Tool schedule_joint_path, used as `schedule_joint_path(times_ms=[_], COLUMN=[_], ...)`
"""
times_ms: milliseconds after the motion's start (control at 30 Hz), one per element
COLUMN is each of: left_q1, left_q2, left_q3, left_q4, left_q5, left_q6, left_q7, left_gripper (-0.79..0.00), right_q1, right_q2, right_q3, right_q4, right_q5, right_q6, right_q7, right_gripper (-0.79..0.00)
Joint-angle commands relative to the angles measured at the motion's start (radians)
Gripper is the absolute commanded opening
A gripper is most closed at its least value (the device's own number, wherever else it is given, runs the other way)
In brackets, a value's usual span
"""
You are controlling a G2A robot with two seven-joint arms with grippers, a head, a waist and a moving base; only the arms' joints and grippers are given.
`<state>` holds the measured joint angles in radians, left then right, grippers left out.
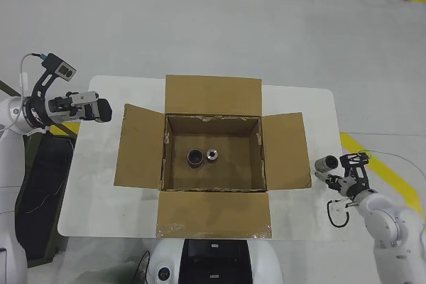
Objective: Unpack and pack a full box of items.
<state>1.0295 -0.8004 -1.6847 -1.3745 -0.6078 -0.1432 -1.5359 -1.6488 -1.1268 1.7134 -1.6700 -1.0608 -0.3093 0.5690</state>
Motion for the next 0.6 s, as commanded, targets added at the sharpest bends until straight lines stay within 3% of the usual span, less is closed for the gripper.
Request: schedule_joint_path(times_ms=[0,567], left_q1=[0.0,0.0], left_q2=[0.0,0.0], left_q3=[0.0,0.0], left_q4=[0.0,0.0], left_q5=[0.0,0.0], left_q6=[0.0,0.0], left_q7=[0.0,0.0], left_gripper=[0.0,0.0], right_q1=[0.019,0.134], right_q2=[0.0,-0.003], right_q3=[-0.01,-0.077], right_q4=[0.019,0.179], right_q5=[-0.003,-0.004], right_q6=[-0.003,0.018], right_q7=[-0.008,-0.09], right_gripper=[-0.049,-0.077])
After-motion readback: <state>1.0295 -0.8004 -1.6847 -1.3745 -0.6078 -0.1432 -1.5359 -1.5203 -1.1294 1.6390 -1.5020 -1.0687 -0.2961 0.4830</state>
